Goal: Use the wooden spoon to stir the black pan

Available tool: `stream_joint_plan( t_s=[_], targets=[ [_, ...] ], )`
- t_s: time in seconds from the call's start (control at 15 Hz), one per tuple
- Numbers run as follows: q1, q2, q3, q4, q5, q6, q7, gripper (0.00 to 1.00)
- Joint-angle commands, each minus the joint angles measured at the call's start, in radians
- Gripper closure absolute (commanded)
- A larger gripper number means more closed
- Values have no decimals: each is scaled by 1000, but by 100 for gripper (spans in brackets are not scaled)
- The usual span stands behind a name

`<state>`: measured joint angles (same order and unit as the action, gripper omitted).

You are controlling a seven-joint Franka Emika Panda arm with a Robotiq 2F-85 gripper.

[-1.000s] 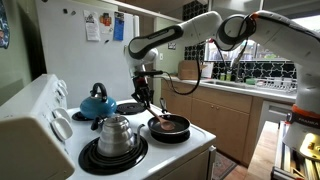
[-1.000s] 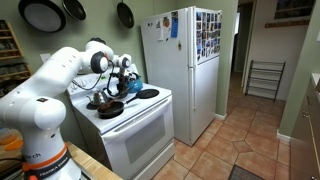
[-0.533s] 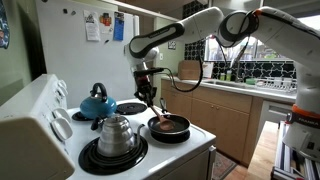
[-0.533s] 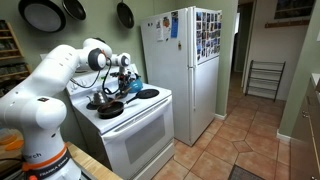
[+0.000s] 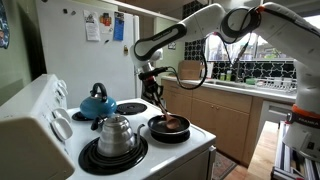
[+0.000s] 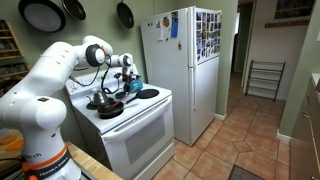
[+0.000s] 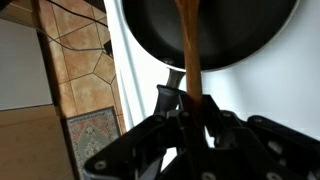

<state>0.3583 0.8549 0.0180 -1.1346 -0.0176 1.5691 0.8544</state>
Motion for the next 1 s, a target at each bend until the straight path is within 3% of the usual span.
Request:
stream_joint_plan(
  t_s=[0.0,0.6,0.93],
  targets=[
    [6,-56,-21,-90,-13,-7,57,96],
    [-8,-89,-48,-133,-72,-70,150,96],
    [-18,-56,-48,-86,-82,-78,174,96]
  ],
)
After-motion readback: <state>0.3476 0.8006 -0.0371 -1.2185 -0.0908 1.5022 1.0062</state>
